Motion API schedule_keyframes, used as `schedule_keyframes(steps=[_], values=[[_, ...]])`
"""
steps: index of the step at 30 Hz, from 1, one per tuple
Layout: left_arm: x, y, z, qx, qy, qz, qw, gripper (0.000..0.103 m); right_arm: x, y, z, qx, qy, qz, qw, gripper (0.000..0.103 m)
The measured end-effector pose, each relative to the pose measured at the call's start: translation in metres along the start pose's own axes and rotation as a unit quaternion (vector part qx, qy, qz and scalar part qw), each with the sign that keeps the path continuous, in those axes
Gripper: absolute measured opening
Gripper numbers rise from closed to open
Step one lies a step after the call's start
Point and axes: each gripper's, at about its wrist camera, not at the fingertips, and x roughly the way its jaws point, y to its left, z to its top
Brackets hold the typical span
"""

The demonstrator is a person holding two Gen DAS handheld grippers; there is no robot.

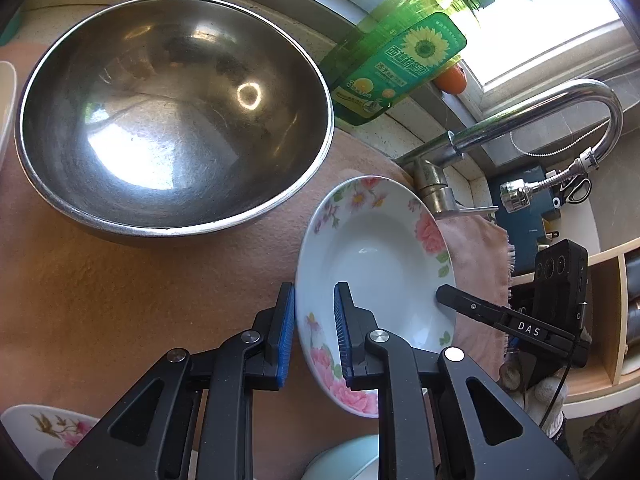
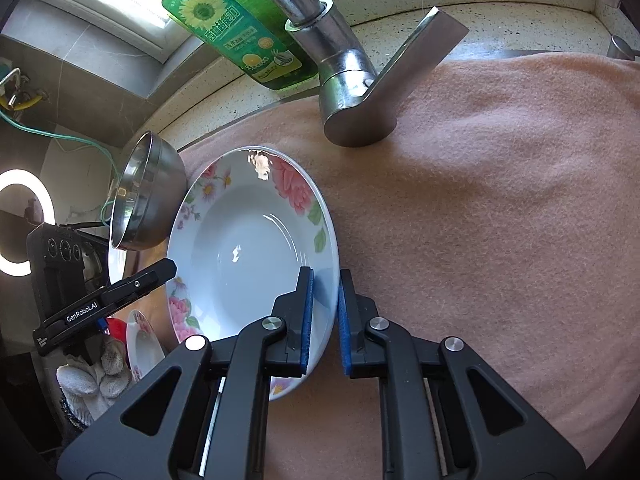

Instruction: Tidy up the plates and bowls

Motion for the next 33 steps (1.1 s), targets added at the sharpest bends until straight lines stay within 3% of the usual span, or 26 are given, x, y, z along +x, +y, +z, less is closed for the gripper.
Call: schedule_keyframes(steps=[20, 33], values=[[-0.018, -0.01, -0.001, 0.015, -0.017, -0.015, 0.9996, 0.017, -0.034, 0.016, -0.009, -0.002, -0.032, -0.01, 0.999, 0.012], [-0.079, -0.009, -0.011, 0.02, -0.07, -0.027, 0.997, 0.017, -0.058, 0.072, -0.023, -0.051, -0.042, 0.01, 0.998, 0.012]])
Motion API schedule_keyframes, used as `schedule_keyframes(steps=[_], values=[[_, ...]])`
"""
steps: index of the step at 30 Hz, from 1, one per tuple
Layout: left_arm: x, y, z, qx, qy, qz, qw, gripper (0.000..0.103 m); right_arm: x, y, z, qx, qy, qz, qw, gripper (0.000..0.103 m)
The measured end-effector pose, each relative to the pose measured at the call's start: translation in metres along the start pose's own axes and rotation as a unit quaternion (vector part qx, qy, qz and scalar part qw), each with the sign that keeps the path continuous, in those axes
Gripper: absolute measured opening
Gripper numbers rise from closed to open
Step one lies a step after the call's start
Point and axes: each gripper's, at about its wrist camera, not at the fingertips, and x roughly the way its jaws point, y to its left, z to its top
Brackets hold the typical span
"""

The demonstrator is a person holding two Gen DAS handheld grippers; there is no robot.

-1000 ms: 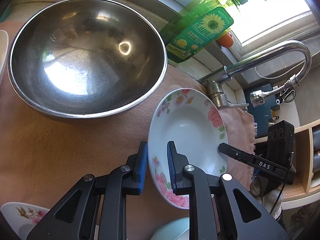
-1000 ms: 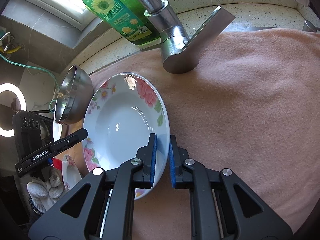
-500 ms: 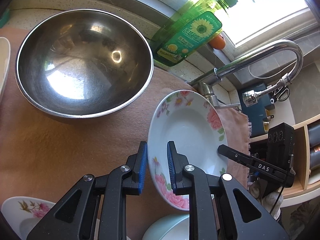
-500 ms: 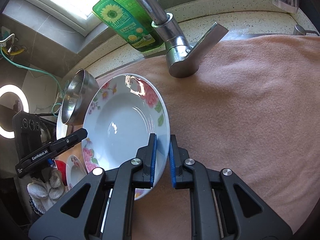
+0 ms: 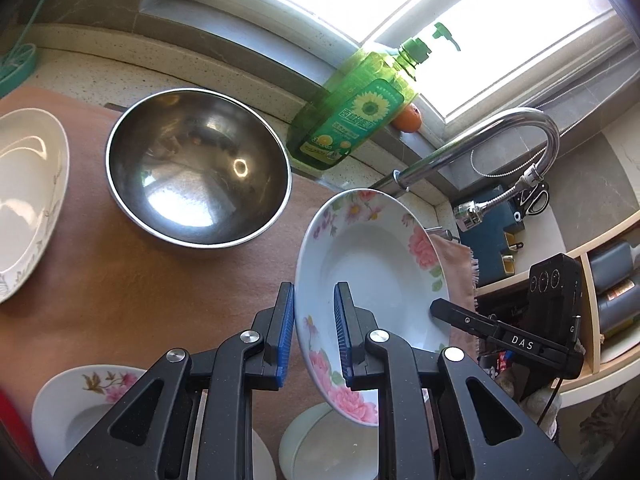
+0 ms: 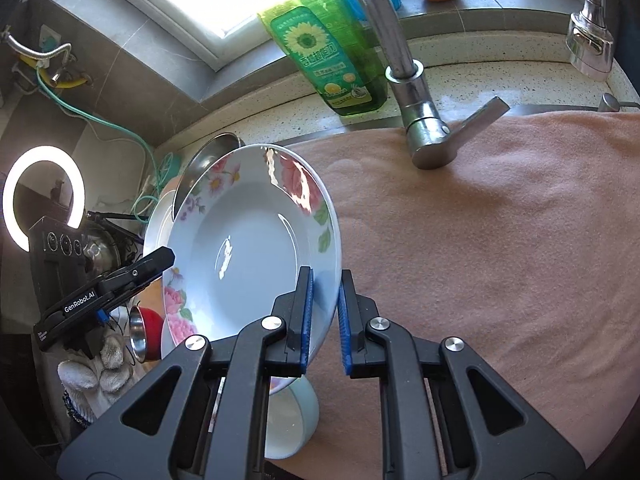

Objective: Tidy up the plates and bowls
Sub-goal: 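Lift the held floral plate and carry it over the other floral plate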

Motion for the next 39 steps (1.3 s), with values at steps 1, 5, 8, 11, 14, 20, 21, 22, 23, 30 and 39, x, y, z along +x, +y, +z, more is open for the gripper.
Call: schedule_keyframes(steps=[1, 5, 8, 11, 14, 20, 21, 22, 23, 30, 39], values=[[-0.006, 0.002, -0.001, -0.002, -0.004, 0.001, 1.0, 0.017, 0.0, 0.006, -0.002, -0.007, 0.002, 0.002, 1.0, 0.012], [-0.031, 0.013, -0.008, -0.015, -0.02, 0.005, 0.9997, 0.017, 0.004, 0.032, -0.008, -0.029, 0.011, 0.011, 0.999, 0.012], [-0.049, 0.021, -0.015, -0.026, -0.034, 0.011, 0.999, 0.017, 0.009, 0.051, -0.013, -0.048, 0.021, 0.018, 0.998, 0.012], [-0.066, 0.033, -0.023, -0.039, -0.047, 0.019, 0.998, 0.017, 0.015, 0.069, -0.02, -0.066, 0.032, 0.025, 0.997, 0.012], [-0.082, 0.045, -0.034, -0.052, -0.057, 0.027, 0.9967, 0.017, 0.022, 0.086, -0.029, -0.084, 0.045, 0.031, 0.995, 0.012], [-0.11, 0.07, -0.061, -0.081, -0.07, 0.041, 0.9934, 0.017, 0.042, 0.114, -0.046, -0.119, 0.077, 0.037, 0.989, 0.012], [-0.113, 0.073, -0.066, -0.084, -0.072, 0.044, 0.9928, 0.017, 0.045, 0.118, -0.048, -0.124, 0.082, 0.036, 0.988, 0.012], [-0.116, 0.076, -0.071, -0.088, -0.073, 0.047, 0.9923, 0.017, 0.049, 0.121, -0.05, -0.13, 0.088, 0.036, 0.987, 0.013], [-0.118, 0.079, -0.076, -0.092, -0.074, 0.049, 0.9917, 0.017, 0.053, 0.123, -0.052, -0.134, 0.094, 0.037, 0.986, 0.013], [-0.134, 0.101, -0.111, -0.13, -0.078, 0.054, 0.9869, 0.017, 0.075, 0.14, -0.072, -0.167, 0.132, 0.036, 0.976, 0.013], [-0.144, 0.118, -0.139, -0.159, -0.078, 0.066, 0.9821, 0.017, 0.093, 0.151, -0.086, -0.19, 0.159, 0.025, 0.968, 0.014]])
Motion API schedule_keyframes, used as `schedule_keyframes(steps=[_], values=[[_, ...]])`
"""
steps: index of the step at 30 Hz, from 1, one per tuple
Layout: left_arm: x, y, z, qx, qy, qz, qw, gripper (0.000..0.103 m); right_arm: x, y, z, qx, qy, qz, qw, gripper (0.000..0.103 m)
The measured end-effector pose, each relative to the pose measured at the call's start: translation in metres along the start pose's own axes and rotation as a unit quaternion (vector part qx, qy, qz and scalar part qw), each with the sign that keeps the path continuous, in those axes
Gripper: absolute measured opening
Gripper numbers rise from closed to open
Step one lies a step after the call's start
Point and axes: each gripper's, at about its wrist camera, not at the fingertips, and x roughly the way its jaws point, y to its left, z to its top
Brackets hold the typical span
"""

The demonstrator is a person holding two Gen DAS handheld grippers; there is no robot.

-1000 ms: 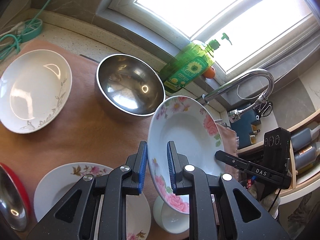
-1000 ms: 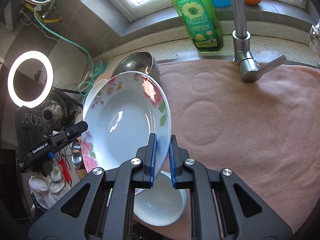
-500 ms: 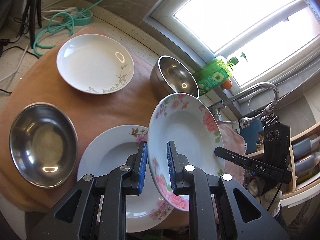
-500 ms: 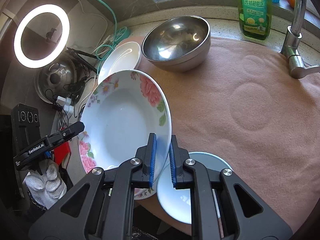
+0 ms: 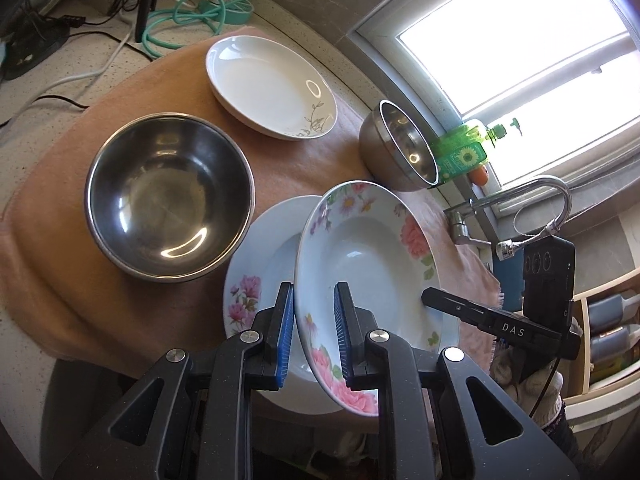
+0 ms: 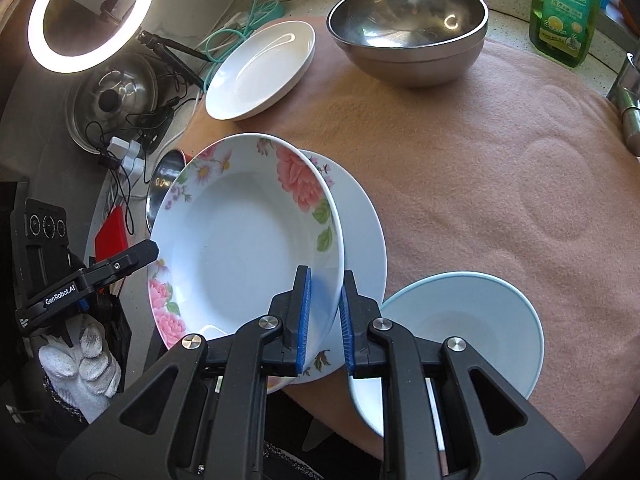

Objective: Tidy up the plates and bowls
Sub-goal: 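Lift the held floral plate and carry it over the other floral plate, then lower the floral plate onto the other floral plate and open both grippers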

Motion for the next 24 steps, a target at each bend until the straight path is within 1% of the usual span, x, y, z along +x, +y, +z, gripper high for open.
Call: schedule_keyframes(steps=[9, 17, 24], values=[[-0.001, 0.016, -0.016, -0.019, 0.011, 0.003, 0.9998, 0.017, 0.012, 0.007, 0.003, -0.016, 0.018, -0.016, 1.0, 0.014], [0.003, 0.024, -0.022, -0.033, 0.02, 0.009, 0.9992, 0.017, 0.023, 0.011, 0.008, -0.028, 0.04, -0.028, 0.998, 0.015], [0.007, 0.03, -0.024, -0.038, 0.03, 0.012, 0.9988, 0.017, 0.031, 0.013, 0.015, -0.034, 0.052, -0.046, 0.997, 0.016]])
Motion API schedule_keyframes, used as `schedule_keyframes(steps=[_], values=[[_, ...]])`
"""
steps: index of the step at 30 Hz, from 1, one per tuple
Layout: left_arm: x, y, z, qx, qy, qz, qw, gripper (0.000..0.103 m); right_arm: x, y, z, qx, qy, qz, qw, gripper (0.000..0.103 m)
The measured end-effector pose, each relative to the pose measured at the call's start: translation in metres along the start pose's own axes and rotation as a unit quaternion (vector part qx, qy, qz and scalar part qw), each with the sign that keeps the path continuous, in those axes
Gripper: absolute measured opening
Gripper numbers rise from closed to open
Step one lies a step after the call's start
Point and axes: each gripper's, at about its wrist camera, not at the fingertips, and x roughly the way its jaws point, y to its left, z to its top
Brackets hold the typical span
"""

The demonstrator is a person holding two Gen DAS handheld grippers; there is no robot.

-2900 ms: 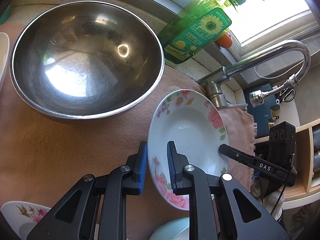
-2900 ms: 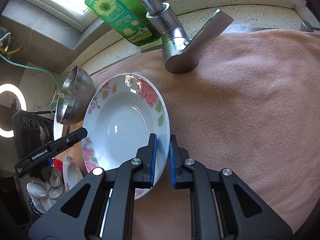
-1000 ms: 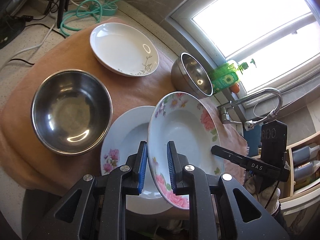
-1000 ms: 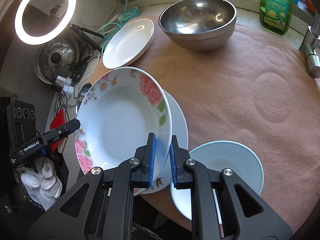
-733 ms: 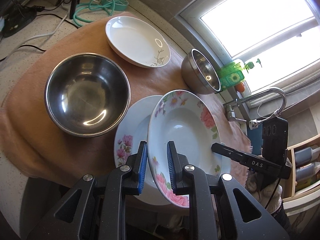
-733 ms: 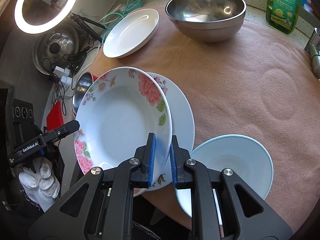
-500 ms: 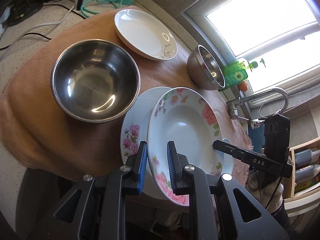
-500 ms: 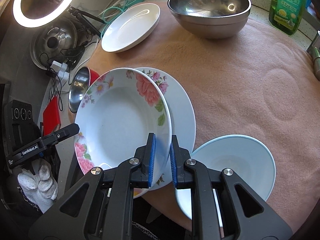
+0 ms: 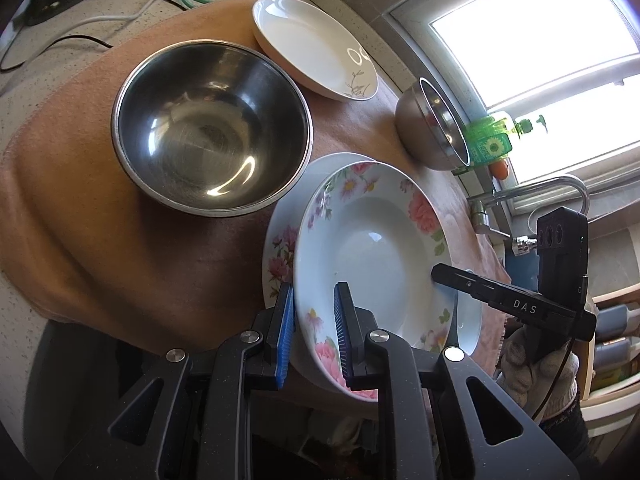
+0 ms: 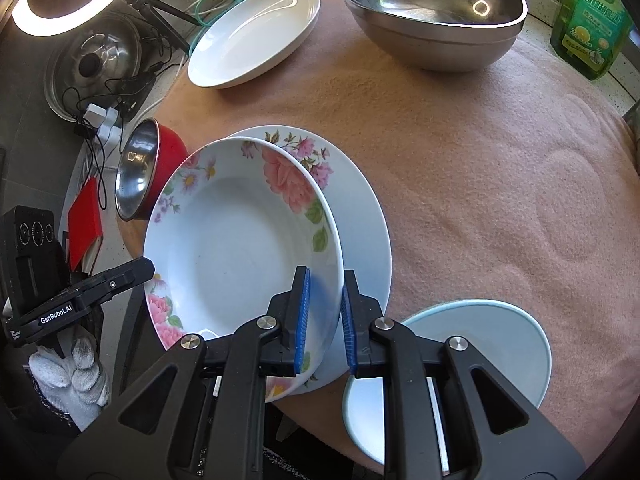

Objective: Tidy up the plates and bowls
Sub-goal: 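Lower the floral plate onto the other floral plate and open both grippers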

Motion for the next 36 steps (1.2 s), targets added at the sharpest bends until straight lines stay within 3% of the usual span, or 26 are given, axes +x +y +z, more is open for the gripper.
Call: schedule_keyframes(steps=[21, 31, 36], values=[[0.013, -0.003, 0.003, 0.004, 0.018, 0.012, 0.9998, 0.017, 0.01, 0.004, 0.013, -0.011, 0.01, -0.039, 0.999, 0.02], [0.013, -0.002, 0.004, 0.01, 0.026, 0.015, 0.9995, 0.017, 0.012, 0.013, 0.013, -0.021, 0.014, -0.04, 0.999, 0.046], [0.015, -0.005, 0.005, 0.015, 0.03, 0.019, 0.9993, 0.017, 0.01, 0.016, 0.013, -0.029, 0.015, -0.047, 0.998, 0.047]])
